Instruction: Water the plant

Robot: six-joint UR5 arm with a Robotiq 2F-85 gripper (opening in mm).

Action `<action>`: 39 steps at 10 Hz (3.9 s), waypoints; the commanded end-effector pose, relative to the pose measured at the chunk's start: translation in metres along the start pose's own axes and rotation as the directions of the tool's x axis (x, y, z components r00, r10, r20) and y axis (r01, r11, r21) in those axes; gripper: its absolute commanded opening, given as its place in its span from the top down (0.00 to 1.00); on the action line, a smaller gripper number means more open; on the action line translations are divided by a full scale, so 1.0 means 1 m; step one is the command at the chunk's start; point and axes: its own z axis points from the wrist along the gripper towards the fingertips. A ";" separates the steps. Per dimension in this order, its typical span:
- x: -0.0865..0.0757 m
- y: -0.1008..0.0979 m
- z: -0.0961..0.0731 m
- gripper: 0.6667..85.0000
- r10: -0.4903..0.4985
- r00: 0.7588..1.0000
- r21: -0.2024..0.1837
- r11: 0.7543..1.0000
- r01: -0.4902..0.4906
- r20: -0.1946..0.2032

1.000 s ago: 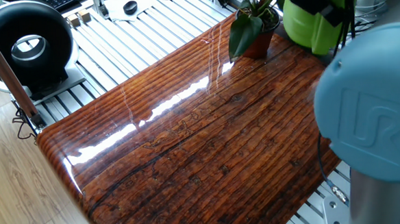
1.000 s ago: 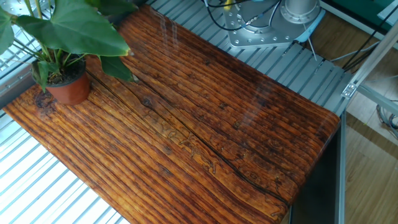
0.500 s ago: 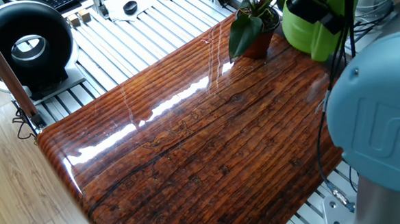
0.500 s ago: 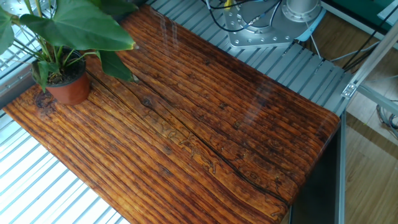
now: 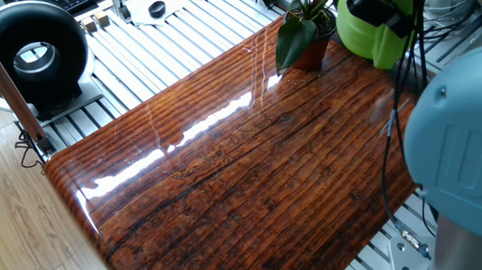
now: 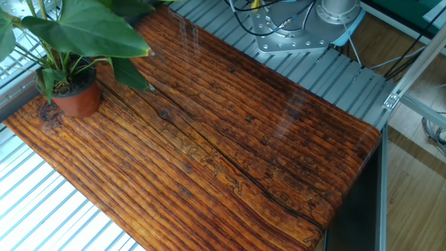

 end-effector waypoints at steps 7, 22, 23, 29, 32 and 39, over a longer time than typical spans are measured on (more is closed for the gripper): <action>-0.041 0.063 -0.033 0.99 0.029 0.994 -0.044 0.999 -0.024 0.109; -0.138 0.095 0.000 0.99 0.005 0.997 -0.086 0.996 0.001 0.071; -0.145 0.098 0.004 0.99 0.015 0.997 -0.082 0.997 -0.009 0.075; -0.143 0.110 0.012 0.99 0.028 0.999 -0.115 0.993 -0.022 0.043; -0.138 0.118 0.011 0.99 0.018 1.000 -0.144 0.990 -0.015 0.024; -0.196 0.116 0.015 0.99 0.044 0.997 -0.183 0.983 -0.031 0.067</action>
